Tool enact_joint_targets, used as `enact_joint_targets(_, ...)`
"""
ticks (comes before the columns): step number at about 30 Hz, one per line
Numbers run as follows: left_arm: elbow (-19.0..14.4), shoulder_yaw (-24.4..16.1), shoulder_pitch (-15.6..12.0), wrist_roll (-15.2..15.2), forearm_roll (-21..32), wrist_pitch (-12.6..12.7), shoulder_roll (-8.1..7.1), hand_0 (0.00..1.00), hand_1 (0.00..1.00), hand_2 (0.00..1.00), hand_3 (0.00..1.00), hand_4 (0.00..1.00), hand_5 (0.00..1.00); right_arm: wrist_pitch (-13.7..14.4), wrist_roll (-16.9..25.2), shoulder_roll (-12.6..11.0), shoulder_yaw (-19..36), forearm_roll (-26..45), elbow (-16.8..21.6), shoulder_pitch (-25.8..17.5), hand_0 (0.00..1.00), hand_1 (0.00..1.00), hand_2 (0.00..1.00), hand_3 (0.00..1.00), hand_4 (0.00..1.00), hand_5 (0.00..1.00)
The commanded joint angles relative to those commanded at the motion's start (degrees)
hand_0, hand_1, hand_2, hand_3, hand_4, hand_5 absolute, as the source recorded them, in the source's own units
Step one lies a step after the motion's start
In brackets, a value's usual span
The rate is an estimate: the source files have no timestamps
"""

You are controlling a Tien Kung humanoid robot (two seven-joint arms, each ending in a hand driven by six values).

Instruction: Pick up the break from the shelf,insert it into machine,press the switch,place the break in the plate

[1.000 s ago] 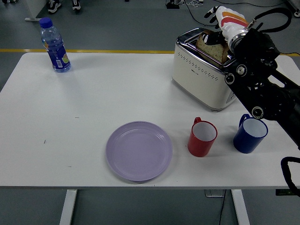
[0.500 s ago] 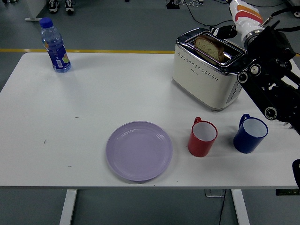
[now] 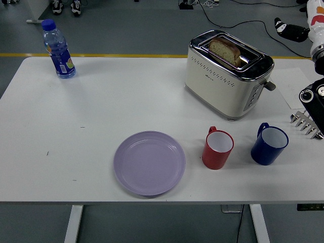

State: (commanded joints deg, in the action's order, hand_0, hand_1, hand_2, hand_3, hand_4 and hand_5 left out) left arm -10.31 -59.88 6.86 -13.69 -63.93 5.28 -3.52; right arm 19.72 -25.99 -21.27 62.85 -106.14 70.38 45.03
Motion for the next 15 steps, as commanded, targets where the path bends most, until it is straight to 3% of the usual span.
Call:
enact_joint_targets(1,0.00,-0.01,-0.06,-0.01,-0.04,0.00,0.02,0.686,0.692,0.678,0.560,0.284,0.830,0.06,-0.08,-0.78,-0.06,0.09,0.96,-0.88,0.510,0.500,0.574,0.762,0.439,0.208)
enact_joint_targets(2,0.00,-0.11,-0.13,-0.04,-0.17,-0.01,0.05,0.686,0.691,0.677,0.560,0.283,0.833,0.08,-0.17,-1.57,-0.07,0.16,1.92,-1.81,0.306,0.357,0.452,0.753,0.337,0.147)
enact_joint_targets(7,0.00,-0.19,-0.32,-0.06,-0.32,-0.05,0.10,0.686,0.691,0.677,0.560,0.283,0.833,0.50,-0.32,-4.03,0.09,0.61,4.93,-5.16,0.306,0.357,0.452,0.753,0.337,0.147)
enact_joint_targets(8,0.00,-0.19,-0.33,-0.06,-0.32,-0.05,0.10,0.685,0.692,0.677,0.559,0.281,0.833,0.53,-0.33,-4.11,0.10,0.61,5.02,-5.28,0.145,0.234,0.357,0.773,0.333,0.019)
enact_joint_targets(13,0.00,-0.04,-0.46,-0.01,-0.11,-0.03,0.13,0.685,0.692,0.677,0.559,0.281,0.833,-0.73,-0.53,-6.52,-0.80,2.77,7.74,-8.63,0.145,0.234,0.357,0.773,0.333,0.019)
enact_joint_targets(14,0.00,-0.13,-0.48,-0.03,-0.22,-0.05,0.14,0.685,0.691,0.677,0.559,0.281,0.833,-1.47,-0.52,-6.86,-1.07,3.02,8.17,-9.30,0.070,0.133,0.273,0.783,0.432,0.002)
enact_joint_targets(15,0.00,-0.18,-0.49,-0.05,-0.30,-0.06,0.15,0.685,0.691,0.677,0.559,0.281,0.833,-1.91,-0.50,-7.04,-1.22,3.14,8.41,-9.67,0.070,0.133,0.273,0.783,0.432,0.002)
